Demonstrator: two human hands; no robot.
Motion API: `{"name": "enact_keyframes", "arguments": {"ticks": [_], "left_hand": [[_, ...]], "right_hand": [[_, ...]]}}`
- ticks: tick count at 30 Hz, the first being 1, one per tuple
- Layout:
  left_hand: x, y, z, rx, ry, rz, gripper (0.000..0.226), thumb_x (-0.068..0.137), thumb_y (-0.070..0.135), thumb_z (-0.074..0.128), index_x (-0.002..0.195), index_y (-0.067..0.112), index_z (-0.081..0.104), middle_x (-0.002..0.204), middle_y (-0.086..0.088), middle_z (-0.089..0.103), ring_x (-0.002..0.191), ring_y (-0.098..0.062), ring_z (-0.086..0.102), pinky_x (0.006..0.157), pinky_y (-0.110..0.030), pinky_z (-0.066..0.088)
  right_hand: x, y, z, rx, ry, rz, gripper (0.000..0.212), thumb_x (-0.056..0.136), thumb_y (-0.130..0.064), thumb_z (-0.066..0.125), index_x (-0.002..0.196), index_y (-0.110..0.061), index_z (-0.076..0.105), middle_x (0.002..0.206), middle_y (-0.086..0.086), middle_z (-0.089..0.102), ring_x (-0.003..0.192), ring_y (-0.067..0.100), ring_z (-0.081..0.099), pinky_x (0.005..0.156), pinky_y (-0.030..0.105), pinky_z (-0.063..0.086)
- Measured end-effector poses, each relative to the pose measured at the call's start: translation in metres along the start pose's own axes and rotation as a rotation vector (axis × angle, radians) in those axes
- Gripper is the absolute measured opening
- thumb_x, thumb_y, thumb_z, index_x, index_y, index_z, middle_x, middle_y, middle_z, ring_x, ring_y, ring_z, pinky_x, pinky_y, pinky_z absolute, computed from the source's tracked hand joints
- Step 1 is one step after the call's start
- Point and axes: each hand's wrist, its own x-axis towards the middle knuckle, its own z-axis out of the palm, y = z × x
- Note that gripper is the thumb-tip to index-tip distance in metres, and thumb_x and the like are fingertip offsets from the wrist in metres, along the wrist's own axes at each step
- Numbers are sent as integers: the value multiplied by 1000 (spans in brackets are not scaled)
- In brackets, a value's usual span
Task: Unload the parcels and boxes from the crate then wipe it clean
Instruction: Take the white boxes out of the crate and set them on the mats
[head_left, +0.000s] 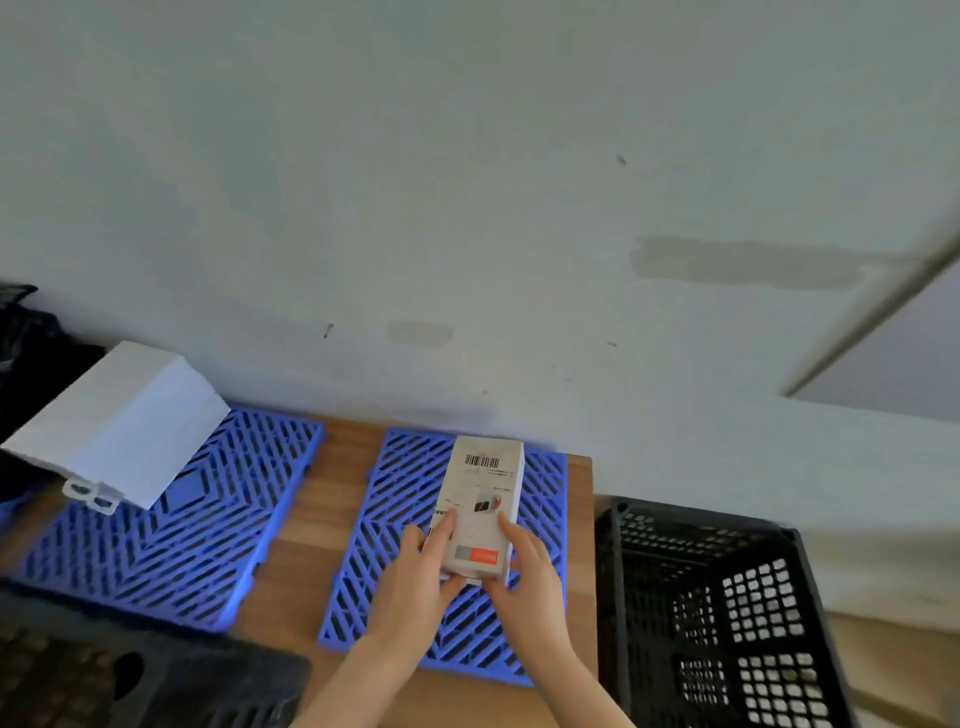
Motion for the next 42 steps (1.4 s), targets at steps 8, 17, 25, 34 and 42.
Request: {"name": "enact_keyframes", "arguments": {"ticks": [8,17,25,34,42], "left_hand": [[15,-21,19,158,-48,-8,76,93,38,61,154,31,16,115,4,34,94,-8,52,68,-17,43],[28,-16,15,196,-22,-42,73,97,34,54,154,31,9,122,0,34,97,-11,52,69,-21,46],[13,-7,-1,330,-65,-34,79,95,29,55,155,30,5,143,-4,27,128,-21,34,92,-28,45],[-36,17,-83,165,277,115,36,97,27,52,134,23,50,133,6,43,117,-13,50,86,-25,47],[-138,16,-162,60,776,150,37,93,17,60,130,18,56,123,1,57,111,-15,56,82,-29,50]], "right_hand": [[12,29,30,-136,26,128,61,90,-14,65,140,-31,34,136,-13,41,110,1,51,75,13,52],[37,21,30,-281,5,66,60,92,-15,59,142,-33,31,136,-8,47,121,9,44,85,19,50],[19,8,16,-304,-108,67,81,88,-8,63,150,-32,18,147,-5,28,125,12,43,93,25,50],[-22,-53,-14,-343,15,-178,46,94,-17,57,137,-25,44,141,-5,42,126,11,42,92,16,45],[-82,-158,27,-71,-49,-570,29,89,-7,59,116,-17,62,117,-2,58,105,10,55,80,6,35]]}}
